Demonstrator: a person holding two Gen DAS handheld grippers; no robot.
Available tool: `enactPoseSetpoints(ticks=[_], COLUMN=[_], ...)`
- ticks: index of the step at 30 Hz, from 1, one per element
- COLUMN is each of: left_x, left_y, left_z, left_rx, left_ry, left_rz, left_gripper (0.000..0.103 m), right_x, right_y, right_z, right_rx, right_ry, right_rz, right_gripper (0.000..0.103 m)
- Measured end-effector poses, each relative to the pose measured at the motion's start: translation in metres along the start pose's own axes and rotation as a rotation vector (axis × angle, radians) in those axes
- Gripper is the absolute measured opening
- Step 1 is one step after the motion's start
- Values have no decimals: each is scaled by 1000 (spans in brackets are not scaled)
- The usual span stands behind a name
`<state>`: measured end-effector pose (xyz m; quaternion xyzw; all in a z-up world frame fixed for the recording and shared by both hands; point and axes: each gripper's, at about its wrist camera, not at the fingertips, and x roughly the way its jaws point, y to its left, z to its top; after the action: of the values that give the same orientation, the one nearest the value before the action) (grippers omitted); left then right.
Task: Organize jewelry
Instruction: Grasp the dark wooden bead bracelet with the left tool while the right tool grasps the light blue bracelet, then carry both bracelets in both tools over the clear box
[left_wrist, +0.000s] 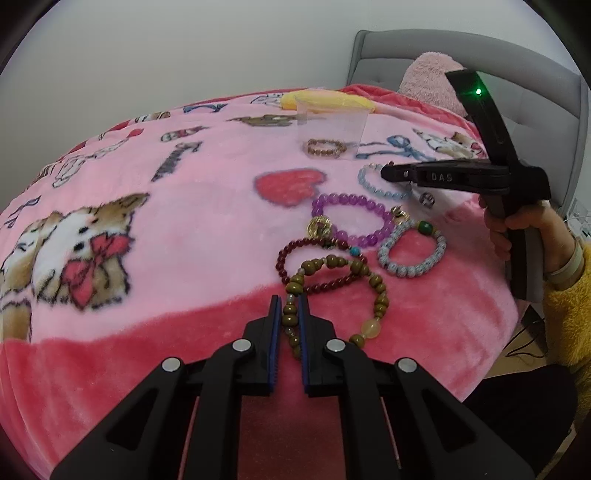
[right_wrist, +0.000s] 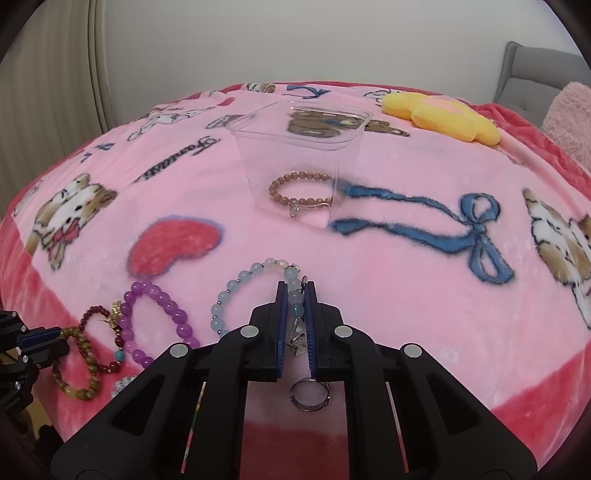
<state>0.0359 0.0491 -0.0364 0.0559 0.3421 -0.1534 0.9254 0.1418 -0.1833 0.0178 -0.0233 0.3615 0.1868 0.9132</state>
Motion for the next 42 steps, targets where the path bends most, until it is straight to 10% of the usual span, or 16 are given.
enactPoseSetpoints(ticks=[21, 42], left_x=[-33, 54], left_y=[-16, -14], left_z=[113, 236], left_rx=[62, -65], left_ry=[-204, -202], left_rz=[-45, -120], left_gripper=[9, 9], right_x=[-68, -42], right_y=[18, -25], right_z=[52, 116], right_rx=[-66, 40], right_ry=[-153, -215], right_rz=[31, -23], right_gripper=[9, 9])
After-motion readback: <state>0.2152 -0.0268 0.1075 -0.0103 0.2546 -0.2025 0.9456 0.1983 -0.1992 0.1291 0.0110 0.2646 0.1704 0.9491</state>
